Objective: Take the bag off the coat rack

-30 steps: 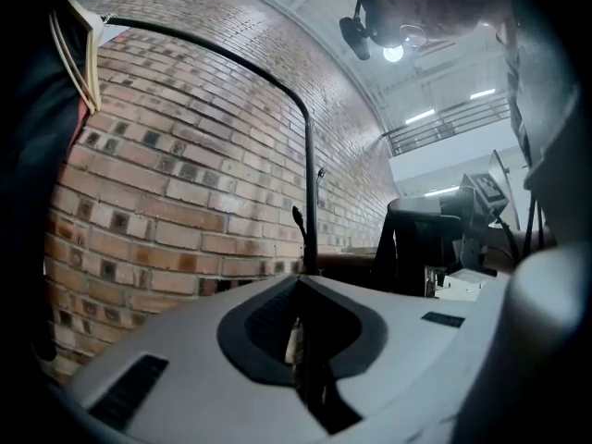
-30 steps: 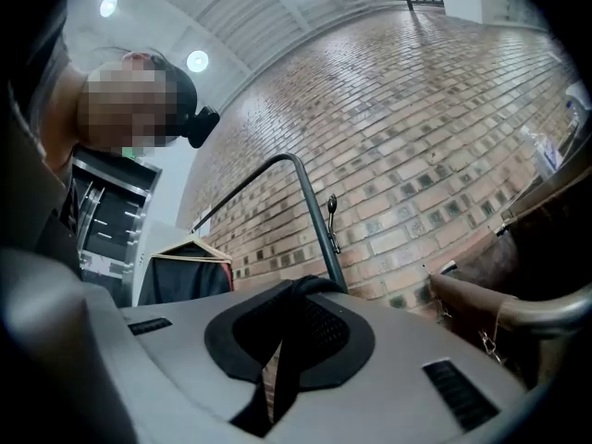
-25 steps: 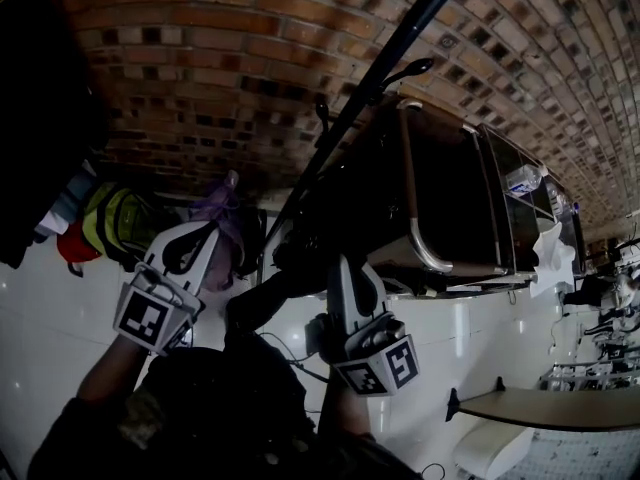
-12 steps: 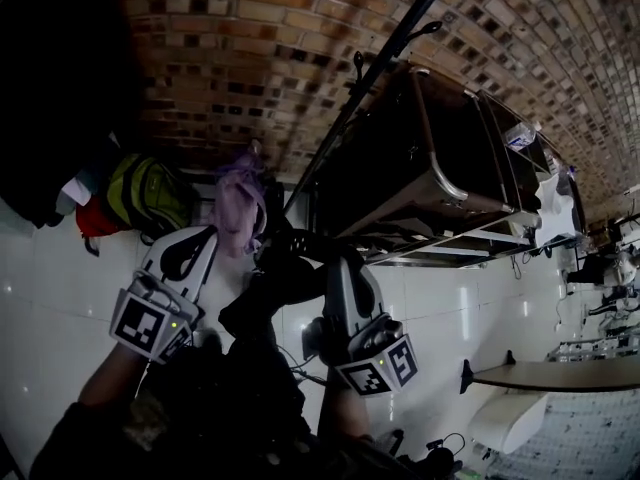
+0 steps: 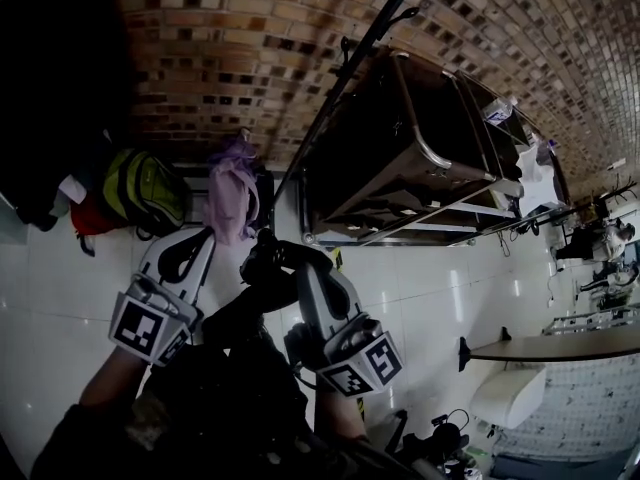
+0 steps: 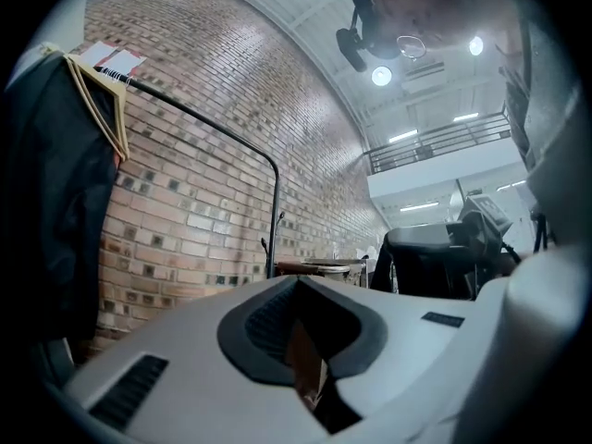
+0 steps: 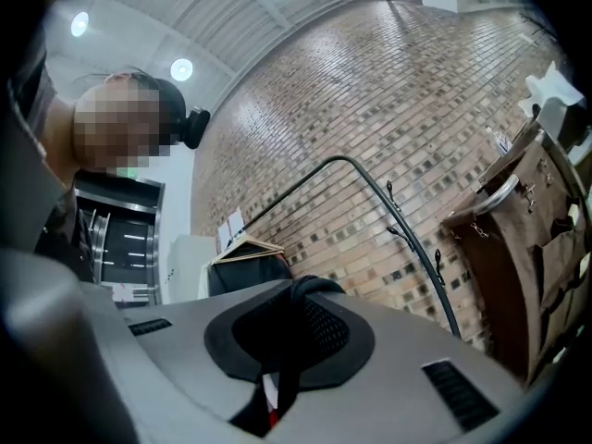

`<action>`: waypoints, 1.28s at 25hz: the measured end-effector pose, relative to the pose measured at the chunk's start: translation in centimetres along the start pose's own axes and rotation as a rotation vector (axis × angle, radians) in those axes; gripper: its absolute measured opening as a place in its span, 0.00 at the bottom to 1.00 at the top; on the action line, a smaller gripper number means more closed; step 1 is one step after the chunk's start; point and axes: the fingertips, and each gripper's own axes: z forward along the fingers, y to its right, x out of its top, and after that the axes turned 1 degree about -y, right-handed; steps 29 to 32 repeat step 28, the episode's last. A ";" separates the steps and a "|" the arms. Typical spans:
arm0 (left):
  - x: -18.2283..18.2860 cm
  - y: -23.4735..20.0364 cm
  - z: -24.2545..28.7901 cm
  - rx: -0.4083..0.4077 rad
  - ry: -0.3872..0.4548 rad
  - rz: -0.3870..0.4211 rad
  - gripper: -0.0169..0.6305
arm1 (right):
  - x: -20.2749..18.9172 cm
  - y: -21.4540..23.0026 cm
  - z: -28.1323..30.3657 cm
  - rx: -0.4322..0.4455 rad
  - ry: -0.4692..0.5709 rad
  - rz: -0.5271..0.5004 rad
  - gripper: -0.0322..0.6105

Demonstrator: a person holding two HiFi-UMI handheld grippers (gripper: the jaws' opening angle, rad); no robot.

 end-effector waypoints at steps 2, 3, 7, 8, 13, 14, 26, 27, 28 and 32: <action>0.4 0.2 -0.1 -0.002 0.006 0.008 0.09 | -0.1 -0.3 -0.3 0.001 -0.005 0.002 0.06; 0.5 0.2 -0.1 -0.001 0.006 0.008 0.09 | -0.2 -0.3 -0.4 0.002 -0.008 0.003 0.06; 0.6 0.6 0.2 0.014 0.008 0.000 0.09 | -0.2 -0.3 -0.9 0.016 -0.019 0.006 0.06; 0.8 0.8 0.4 0.018 0.015 -0.001 0.09 | -0.1 -0.1 -1.0 0.018 -0.021 0.006 0.06; 1.0 2.6 1.5 0.009 0.011 0.005 0.09 | 0.7 0.9 -1.9 0.020 -0.025 -0.001 0.06; 0.9 3.0 1.8 0.005 0.003 0.008 0.09 | 0.8 1.1 -2.1 0.021 -0.027 -0.006 0.06; 2.2 5.4 3.9 0.028 0.010 0.002 0.09 | 3.1 3.8 -3.2 0.011 -0.029 -0.046 0.06; 2.4 5.4 4.1 0.030 0.012 0.004 0.09 | 3.2 4.0 -3.2 0.008 -0.029 -0.047 0.06; 2.5 5.4 4.3 0.032 0.015 0.005 0.09 | 3.3 4.3 -3.2 0.004 -0.028 -0.048 0.06; 2.5 5.4 4.3 0.032 0.015 0.005 0.09 | 3.3 4.3 -3.2 0.004 -0.028 -0.048 0.06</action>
